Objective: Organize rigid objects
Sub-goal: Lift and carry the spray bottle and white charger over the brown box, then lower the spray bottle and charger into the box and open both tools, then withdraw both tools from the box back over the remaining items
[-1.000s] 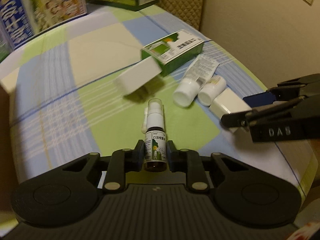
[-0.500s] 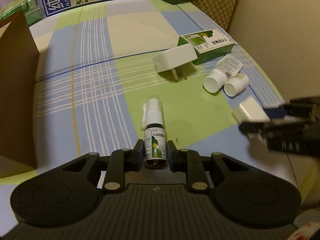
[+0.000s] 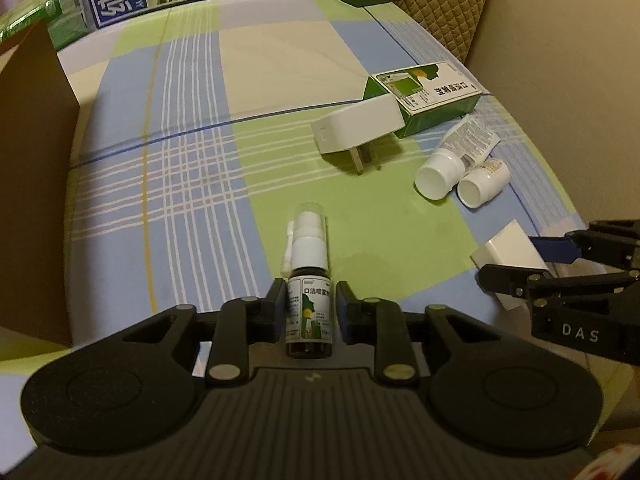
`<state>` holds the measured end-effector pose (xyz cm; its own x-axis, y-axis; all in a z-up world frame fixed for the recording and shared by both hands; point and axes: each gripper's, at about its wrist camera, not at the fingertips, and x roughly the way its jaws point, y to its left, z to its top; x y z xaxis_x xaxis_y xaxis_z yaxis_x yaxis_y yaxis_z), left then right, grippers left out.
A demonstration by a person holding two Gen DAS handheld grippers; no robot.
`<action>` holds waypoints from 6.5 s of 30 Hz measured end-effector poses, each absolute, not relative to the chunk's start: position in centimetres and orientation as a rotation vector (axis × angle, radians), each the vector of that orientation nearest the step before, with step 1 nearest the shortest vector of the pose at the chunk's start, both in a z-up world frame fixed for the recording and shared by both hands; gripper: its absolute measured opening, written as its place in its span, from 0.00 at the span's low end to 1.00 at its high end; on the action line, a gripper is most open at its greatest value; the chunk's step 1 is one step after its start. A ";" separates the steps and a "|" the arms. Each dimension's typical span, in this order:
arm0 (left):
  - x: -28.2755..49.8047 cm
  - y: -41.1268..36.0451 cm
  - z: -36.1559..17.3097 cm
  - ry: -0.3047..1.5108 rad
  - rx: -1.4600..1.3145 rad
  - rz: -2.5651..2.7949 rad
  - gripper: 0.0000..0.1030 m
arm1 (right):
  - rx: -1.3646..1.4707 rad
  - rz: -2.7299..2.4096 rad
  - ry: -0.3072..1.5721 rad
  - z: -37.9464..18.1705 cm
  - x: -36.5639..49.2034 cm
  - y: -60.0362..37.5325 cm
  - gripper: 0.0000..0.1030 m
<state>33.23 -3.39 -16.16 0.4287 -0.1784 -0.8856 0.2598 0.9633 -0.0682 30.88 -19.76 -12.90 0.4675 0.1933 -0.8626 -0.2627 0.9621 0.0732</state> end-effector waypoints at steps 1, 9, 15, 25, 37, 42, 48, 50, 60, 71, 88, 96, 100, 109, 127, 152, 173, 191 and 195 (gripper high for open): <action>33.2 -3.4 -16.2 1.092 0.085 -0.273 0.19 | -0.080 0.280 1.045 -12.9 30.8 -19.7 0.37; 32.2 -3.0 -15.9 1.090 0.066 -0.269 0.19 | -0.054 0.289 1.053 -12.6 30.5 -19.7 0.37; 30.9 -2.3 -14.3 1.054 0.040 -0.269 0.18 | -0.037 0.313 1.030 -11.0 30.1 -19.3 0.37; 29.0 -0.1 -11.5 0.999 0.014 -0.259 0.18 | -0.016 0.358 0.990 -8.8 29.5 -17.5 0.37; 27.2 2.4 -8.1 0.920 -0.030 -0.257 0.18 | -0.012 0.399 0.956 -6.7 28.5 -15.3 0.37; 26.8 3.2 -6.7 0.886 -0.040 -0.256 0.18 | -0.010 0.408 0.936 -5.8 28.4 -14.4 0.37; 26.6 4.3 -5.3 0.852 -0.052 -0.252 0.18 | -0.011 0.423 0.916 -4.8 28.3 -13.3 0.37; 26.5 4.8 -4.7 0.839 -0.056 -0.250 0.18 | -0.011 0.430 0.909 -4.5 28.3 -12.9 0.37; 26.2 6.9 -2.6 0.784 -0.074 -0.234 0.18 | -0.011 0.463 0.870 -2.9 28.3 -10.6 0.37; 25.7 11.2 -0.4 0.729 -0.092 -0.183 0.18 | -0.004 0.556 0.820 -0.5 28.8 -5.3 0.37; 25.6 23.4 0.7 0.704 -0.113 -0.022 0.19 | -0.038 0.739 0.805 -0.1 30.5 8.8 0.37; 27.7 29.4 -0.7 0.744 -0.098 0.024 0.19 | -0.049 0.751 0.849 -2.1 32.7 15.5 0.37; 29.1 31.9 -2.1 0.783 -0.125 0.023 0.19 | -0.065 0.738 0.894 -3.8 33.7 18.1 0.37; 31.5 35.0 -5.4 0.872 -0.127 0.029 0.18 | -0.072 0.703 1.001 -7.5 36.1 22.0 0.37; 33.8 38.3 -7.8 0.963 -0.119 0.040 0.19 | -0.048 0.722 1.091 -9.8 37.7 25.4 0.37; 32.1 36.8 -5.9 0.975 -0.134 0.041 0.27 | 0.001 0.727 1.038 -7.3 35.9 22.0 0.46; 29.1 30.5 -1.9 0.911 -0.104 0.012 0.29 | 0.076 0.691 0.944 -3.0 32.1 14.1 0.47; 25.1 20.9 -0.1 0.890 -0.119 -0.080 0.31 | 0.093 0.687 0.934 -1.2 28.7 3.4 0.48; 24.6 18.3 -0.6 0.906 -0.120 -0.117 0.31 | 0.104 0.666 0.944 -1.2 28.0 0.5 0.48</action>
